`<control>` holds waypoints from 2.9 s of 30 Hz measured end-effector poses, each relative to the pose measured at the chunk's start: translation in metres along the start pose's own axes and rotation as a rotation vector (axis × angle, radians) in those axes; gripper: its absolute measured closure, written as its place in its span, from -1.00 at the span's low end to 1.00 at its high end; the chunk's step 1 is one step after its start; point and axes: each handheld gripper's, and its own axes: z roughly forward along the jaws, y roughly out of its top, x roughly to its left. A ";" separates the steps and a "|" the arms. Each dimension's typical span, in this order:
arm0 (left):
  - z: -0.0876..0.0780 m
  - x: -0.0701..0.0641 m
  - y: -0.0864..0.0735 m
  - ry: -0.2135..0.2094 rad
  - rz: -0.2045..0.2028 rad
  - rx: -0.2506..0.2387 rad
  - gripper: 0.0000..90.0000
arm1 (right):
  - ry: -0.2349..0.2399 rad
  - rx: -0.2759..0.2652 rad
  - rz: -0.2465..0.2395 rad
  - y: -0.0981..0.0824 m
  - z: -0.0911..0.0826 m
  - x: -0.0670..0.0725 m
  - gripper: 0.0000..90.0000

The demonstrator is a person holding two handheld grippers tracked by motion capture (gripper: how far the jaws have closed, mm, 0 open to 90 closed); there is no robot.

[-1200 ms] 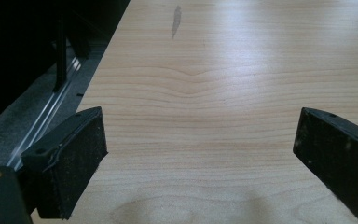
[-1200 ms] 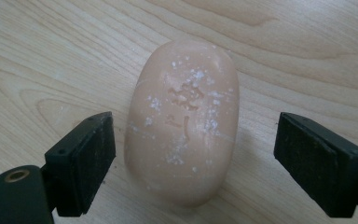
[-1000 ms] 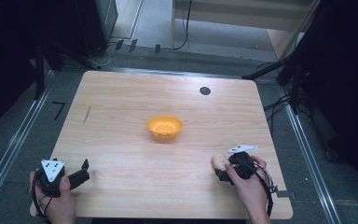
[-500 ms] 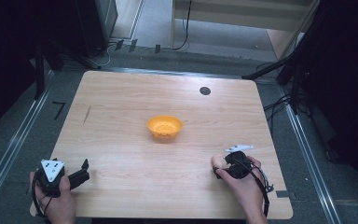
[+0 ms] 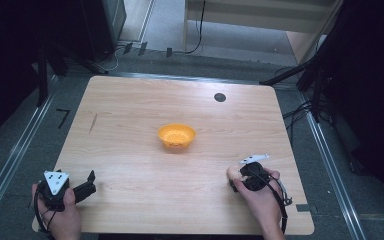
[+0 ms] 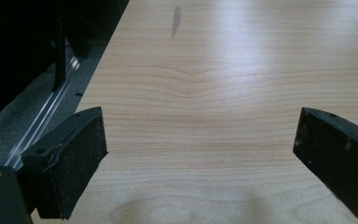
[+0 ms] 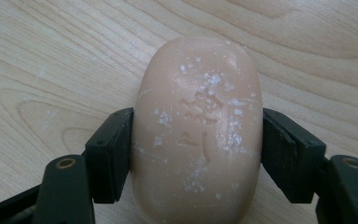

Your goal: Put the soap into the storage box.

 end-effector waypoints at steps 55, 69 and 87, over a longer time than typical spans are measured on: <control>0.000 0.001 0.000 0.001 -0.003 -0.009 -0.93 | 0.161 -0.044 -0.230 0.041 -0.026 -0.011 -0.26; 0.000 0.000 0.000 0.001 0.002 -0.008 -0.93 | 0.167 -0.057 -0.327 0.064 -0.028 -0.005 -0.26; 0.000 0.000 0.000 0.001 0.003 -0.011 -0.93 | 0.183 -0.053 -0.444 0.089 -0.027 -0.001 -0.26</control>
